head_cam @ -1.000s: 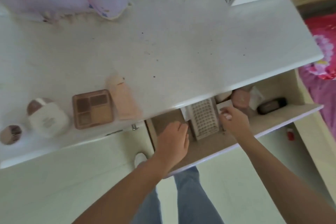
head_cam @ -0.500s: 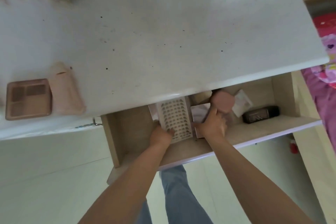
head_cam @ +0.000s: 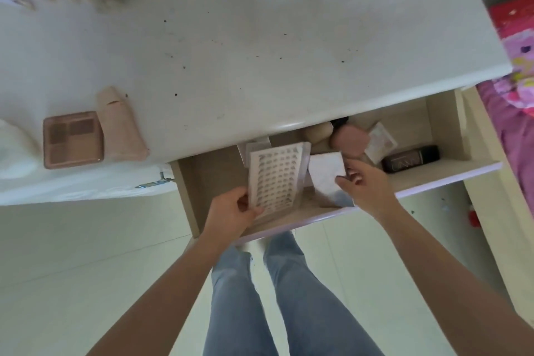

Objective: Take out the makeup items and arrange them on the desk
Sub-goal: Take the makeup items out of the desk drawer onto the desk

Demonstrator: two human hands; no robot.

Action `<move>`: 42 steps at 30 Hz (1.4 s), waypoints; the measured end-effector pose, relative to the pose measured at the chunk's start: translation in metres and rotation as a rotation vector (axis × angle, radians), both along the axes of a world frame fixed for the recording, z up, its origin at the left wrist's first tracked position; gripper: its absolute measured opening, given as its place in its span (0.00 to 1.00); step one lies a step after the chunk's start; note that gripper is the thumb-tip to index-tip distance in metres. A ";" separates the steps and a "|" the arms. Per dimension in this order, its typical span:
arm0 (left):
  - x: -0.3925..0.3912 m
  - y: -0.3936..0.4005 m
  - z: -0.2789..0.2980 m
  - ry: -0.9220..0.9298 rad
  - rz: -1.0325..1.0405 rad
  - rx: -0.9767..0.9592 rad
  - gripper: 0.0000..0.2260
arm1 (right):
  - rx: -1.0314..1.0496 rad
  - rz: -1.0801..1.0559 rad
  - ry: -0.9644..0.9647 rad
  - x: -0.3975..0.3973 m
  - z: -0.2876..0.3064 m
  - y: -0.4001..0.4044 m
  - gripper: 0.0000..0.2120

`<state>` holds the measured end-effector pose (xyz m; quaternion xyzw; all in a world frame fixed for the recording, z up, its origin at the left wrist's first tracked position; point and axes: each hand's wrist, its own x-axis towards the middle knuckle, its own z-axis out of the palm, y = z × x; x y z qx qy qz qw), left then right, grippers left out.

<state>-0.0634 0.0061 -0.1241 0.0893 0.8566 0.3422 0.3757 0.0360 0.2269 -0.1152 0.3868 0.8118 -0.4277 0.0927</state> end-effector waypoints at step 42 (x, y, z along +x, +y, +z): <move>-0.200 0.004 0.060 0.398 -0.155 -0.180 0.21 | 0.004 -0.284 0.131 -0.139 0.043 -0.018 0.22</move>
